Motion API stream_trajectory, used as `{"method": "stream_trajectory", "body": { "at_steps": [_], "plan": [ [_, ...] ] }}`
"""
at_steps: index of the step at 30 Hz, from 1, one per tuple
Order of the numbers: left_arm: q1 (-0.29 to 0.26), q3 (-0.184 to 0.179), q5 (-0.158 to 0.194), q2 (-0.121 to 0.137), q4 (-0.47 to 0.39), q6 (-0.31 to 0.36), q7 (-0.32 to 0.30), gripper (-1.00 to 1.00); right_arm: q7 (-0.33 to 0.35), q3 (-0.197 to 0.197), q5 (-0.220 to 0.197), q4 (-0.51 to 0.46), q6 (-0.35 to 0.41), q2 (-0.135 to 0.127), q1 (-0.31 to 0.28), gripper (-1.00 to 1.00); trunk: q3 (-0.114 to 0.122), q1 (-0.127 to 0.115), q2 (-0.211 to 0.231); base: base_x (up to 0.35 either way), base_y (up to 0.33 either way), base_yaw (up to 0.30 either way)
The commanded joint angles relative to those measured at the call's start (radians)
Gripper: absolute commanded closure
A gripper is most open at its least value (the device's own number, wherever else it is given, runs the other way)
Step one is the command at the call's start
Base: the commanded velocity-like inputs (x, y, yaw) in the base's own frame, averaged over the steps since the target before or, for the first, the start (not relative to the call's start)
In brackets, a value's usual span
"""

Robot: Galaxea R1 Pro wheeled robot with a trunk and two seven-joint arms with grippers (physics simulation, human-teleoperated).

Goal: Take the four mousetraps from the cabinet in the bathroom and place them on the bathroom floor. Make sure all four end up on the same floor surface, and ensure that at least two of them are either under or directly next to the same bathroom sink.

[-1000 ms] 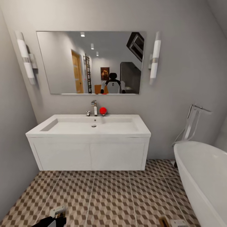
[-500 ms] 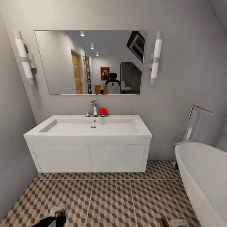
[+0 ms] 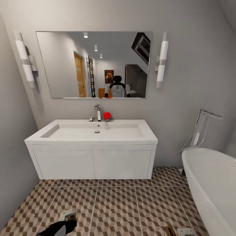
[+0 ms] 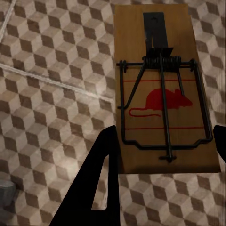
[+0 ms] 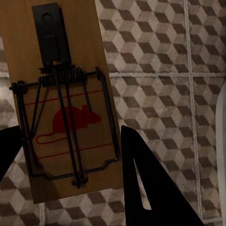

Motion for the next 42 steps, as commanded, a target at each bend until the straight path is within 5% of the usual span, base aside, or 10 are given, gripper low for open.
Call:
{"method": "stream_trajectory", "body": {
  "at_steps": [1,23,24,26,28,35,42],
  "plan": [
    [0.0,-0.001,0.004,-0.004,-0.005,0.007,0.005,1.0,-0.002,0.008,-0.013,-0.001,0.001,0.0,0.0,1.0,-0.001,0.0,0.0,0.0,0.0,0.0],
    [0.0,-0.007,-0.002,-0.02,-0.025,0.007,0.014,1.0,-0.001,0.014,-0.01,-0.005,0.013,0.006,0.0,1.0,-0.061,0.073,-0.133,0.0,0.0,0.0],
    [0.0,-0.013,-0.004,-0.016,-0.272,0.211,0.02,1.0,-0.053,0.011,-0.006,-0.292,0.319,-0.007,0.0,1.0,-0.064,0.077,-0.14,0.0,0.0,0.0],
    [-0.001,-0.013,-0.004,-0.017,-0.377,0.299,0.021,1.0,-0.122,0.009,-0.008,-0.392,0.386,-0.005,-0.022,1.0,-0.07,0.084,-0.154,0.0,0.0,0.0],
    [-0.007,-0.013,-0.003,-0.021,-0.499,0.429,0.021,1.0,-0.224,0.009,-0.015,-0.428,0.423,0.011,-0.135,1.0,-0.076,0.092,-0.168,0.0,0.0,0.0],
    [-0.012,-0.013,-0.001,-0.064,-0.536,0.509,0.02,1.0,-0.258,0.01,-0.013,-0.321,0.429,0.131,-0.257,1.0,-0.098,0.119,-0.217,0.0,0.0,0.0],
    [-0.012,-0.013,-0.002,-0.095,-0.502,0.512,0.02,1.0,-0.26,0.01,-0.015,-0.294,0.416,0.156,-0.268,1.0,-0.12,0.146,-0.266,0.0,0.0,0.0]
  ]
}}
